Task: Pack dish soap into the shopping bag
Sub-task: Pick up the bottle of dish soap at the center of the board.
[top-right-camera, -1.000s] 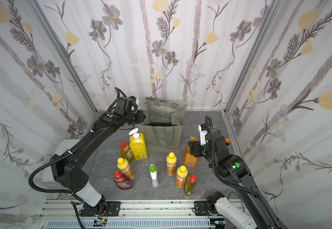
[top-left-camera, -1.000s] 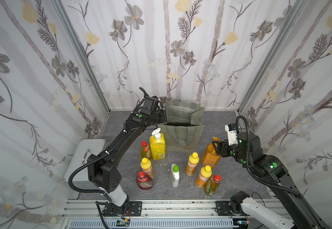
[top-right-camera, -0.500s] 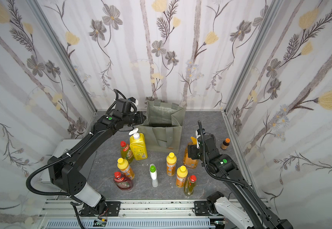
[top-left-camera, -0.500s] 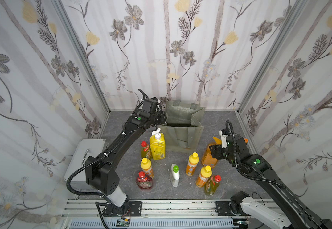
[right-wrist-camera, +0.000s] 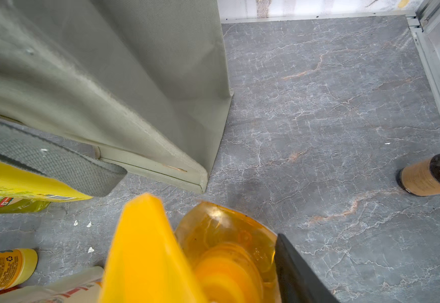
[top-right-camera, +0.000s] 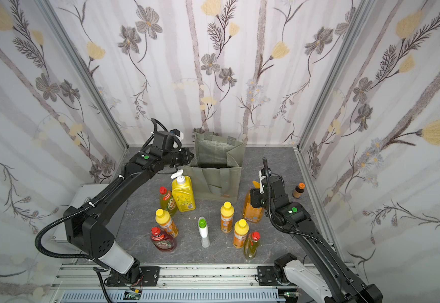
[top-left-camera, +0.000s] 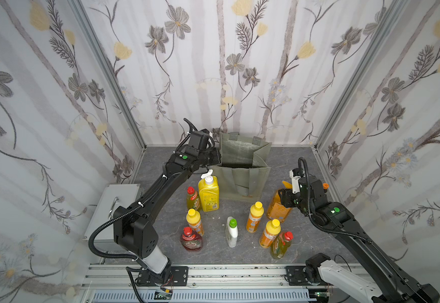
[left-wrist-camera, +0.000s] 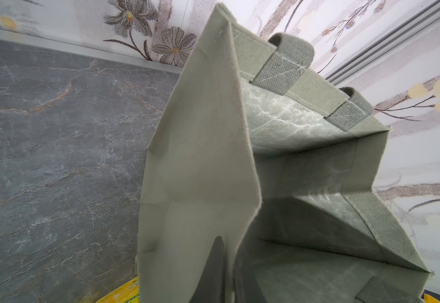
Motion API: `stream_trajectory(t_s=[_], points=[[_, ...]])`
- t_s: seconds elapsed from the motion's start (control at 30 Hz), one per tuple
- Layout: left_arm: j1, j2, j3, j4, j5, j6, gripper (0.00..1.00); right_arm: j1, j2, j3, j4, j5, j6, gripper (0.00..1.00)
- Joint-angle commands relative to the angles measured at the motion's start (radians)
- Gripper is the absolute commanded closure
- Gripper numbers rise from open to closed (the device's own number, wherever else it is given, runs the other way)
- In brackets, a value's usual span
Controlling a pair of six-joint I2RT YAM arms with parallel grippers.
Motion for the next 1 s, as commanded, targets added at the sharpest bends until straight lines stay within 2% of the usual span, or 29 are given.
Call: stream_trajectory(t_s=[0.0, 0.07, 0.17, 0.47, 0.57, 0.7, 0.97], points=[[0.0, 0.004, -0.001, 0.017, 0.007, -0.007, 0.9, 0.0, 0.003, -0.014, 0.044, -0.01, 0.015, 0.47], [0.0, 0.004, -0.003, 0.018, 0.007, -0.006, 0.9, 0.0, 0.008, -0.022, 0.043, -0.001, 0.015, 0.54], [0.0, 0.009, -0.001, 0.016, 0.006, -0.003, 0.9, 0.0, 0.012, -0.021, 0.044, -0.009, 0.015, 0.73], [0.0, 0.007, -0.004, 0.015, 0.013, -0.002, 0.9, -0.001, -0.004, 0.058, 0.012, 0.027, -0.004, 0.95], [0.0, 0.01, -0.003, 0.015, 0.022, 0.002, 0.9, -0.004, -0.008, 0.113, -0.008, 0.036, -0.016, 0.99], [0.0, 0.015, -0.002, 0.014, 0.035, 0.008, 0.9, -0.019, -0.008, 0.219, -0.043, 0.034, -0.043, 1.0], [0.0, 0.034, 0.006, 0.015, 0.067, 0.013, 0.9, -0.065, 0.072, 0.541, -0.106, -0.036, -0.114, 1.0]])
